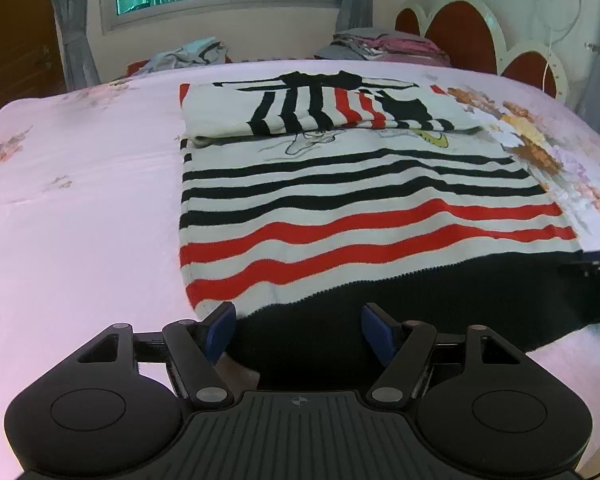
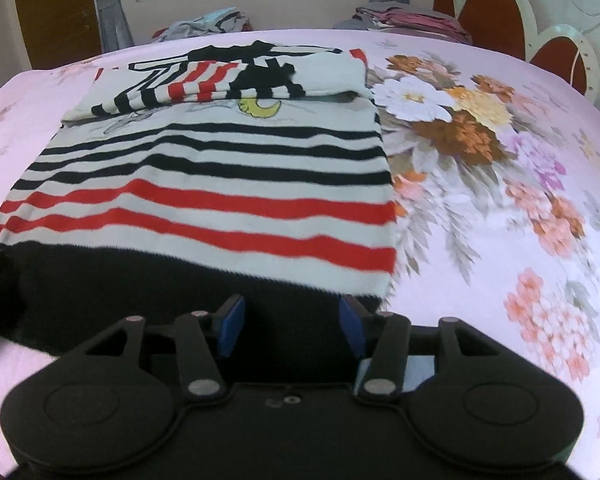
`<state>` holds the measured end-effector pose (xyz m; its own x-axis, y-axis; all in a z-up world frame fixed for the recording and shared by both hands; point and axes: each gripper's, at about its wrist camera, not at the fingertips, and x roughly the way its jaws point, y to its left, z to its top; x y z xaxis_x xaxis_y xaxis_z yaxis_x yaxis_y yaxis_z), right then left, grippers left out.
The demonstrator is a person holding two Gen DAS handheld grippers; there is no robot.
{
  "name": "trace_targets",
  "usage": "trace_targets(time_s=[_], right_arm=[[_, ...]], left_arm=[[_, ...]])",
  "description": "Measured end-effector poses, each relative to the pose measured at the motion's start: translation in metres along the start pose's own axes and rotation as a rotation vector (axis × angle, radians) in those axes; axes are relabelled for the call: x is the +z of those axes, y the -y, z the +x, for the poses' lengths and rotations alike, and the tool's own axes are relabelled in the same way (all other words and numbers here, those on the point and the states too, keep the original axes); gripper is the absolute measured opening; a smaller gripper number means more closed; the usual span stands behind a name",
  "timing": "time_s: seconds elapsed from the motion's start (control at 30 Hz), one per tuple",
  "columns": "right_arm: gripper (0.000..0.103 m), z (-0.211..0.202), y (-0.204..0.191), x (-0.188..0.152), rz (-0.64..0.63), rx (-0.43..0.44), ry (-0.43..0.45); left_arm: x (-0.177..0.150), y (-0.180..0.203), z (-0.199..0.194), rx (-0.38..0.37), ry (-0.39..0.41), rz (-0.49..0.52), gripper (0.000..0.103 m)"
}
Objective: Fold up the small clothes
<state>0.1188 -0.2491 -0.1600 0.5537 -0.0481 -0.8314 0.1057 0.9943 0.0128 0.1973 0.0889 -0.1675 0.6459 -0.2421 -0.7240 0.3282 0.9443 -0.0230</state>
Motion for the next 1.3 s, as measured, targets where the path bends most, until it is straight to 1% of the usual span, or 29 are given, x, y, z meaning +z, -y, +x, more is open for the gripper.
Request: trace_targets(time_s=[0.1, 0.2, 0.33, 0.37, 0.47, 0.57, 0.67, 0.73, 0.77, 0.8, 0.87, 0.97, 1.0, 1.07, 1.13, 1.17, 1.2, 1.27, 1.3], right_arm=[[0.051, -0.005, 0.005, -0.006, 0.026, -0.001, -0.003], [0.051, -0.011, 0.011, -0.010, 0.048, -0.012, 0.000], [0.051, -0.015, 0.023, -0.017, 0.120, 0.017, -0.005], [0.051, -0.015, 0.025, -0.019, 0.133, 0.020, -0.006], [0.051, -0.016, 0.029, -0.024, 0.163, 0.038, -0.004], [0.051, -0.013, 0.030, -0.022, 0.170, 0.049, -0.001], [0.053, -0.007, 0.030, -0.019, 0.178, 0.071, -0.006], [0.049, -0.004, 0.027, -0.016, 0.174, 0.086, -0.014], [0.045, -0.001, 0.025, -0.015, 0.161, 0.084, -0.020], [0.040, 0.000, 0.025, -0.014, 0.157, 0.085, -0.022], [0.035, 0.000, 0.027, -0.012, 0.166, 0.099, -0.033], [0.025, -0.001, 0.037, -0.011, 0.182, 0.108, -0.055], [0.030, 0.000, 0.040, -0.010, 0.192, 0.116, -0.062], [0.032, 0.002, 0.040, -0.009, 0.193, 0.124, -0.079], [0.031, 0.003, 0.034, -0.006, 0.153, 0.114, -0.093], [0.028, 0.003, 0.034, -0.005, 0.159, 0.119, -0.098], [0.021, 0.003, 0.036, -0.004, 0.173, 0.130, -0.101], [0.011, 0.003, 0.040, -0.001, 0.204, 0.176, -0.114], [0.011, 0.002, 0.040, 0.001, 0.201, 0.185, -0.116]], left_arm=[[-0.004, -0.007, -0.002, -0.015, -0.004, -0.033, 0.069], [-0.010, -0.017, -0.002, -0.035, -0.027, -0.081, 0.069], [-0.023, -0.033, 0.003, -0.097, -0.072, -0.184, 0.069], [-0.026, -0.035, 0.004, -0.113, -0.073, -0.204, 0.069], [-0.031, -0.035, 0.005, -0.142, -0.063, -0.219, 0.069], [-0.027, -0.033, 0.008, -0.183, -0.081, -0.231, 0.069], [-0.023, -0.034, 0.011, -0.202, -0.097, -0.256, 0.068], [-0.020, -0.035, 0.013, -0.223, -0.107, -0.266, 0.050], [-0.019, -0.037, 0.017, -0.239, -0.120, -0.277, 0.035], [-0.019, -0.039, 0.020, -0.249, -0.129, -0.295, 0.032], [-0.019, -0.040, 0.022, -0.254, -0.134, -0.310, 0.031], [-0.018, -0.038, 0.022, -0.255, -0.144, -0.276, 0.030], [-0.017, -0.037, 0.023, -0.255, -0.150, -0.267, 0.030], [-0.013, -0.037, 0.025, -0.257, -0.158, -0.255, 0.030], [-0.011, -0.036, 0.027, -0.261, -0.158, -0.259, 0.030], [-0.011, -0.036, 0.027, -0.265, -0.156, -0.257, 0.029], [-0.010, -0.035, 0.026, -0.271, -0.151, -0.252, 0.014], [-0.007, -0.035, 0.025, -0.282, -0.146, -0.251, 0.012], [-0.006, -0.035, 0.023, -0.281, -0.137, -0.243, 0.012]])
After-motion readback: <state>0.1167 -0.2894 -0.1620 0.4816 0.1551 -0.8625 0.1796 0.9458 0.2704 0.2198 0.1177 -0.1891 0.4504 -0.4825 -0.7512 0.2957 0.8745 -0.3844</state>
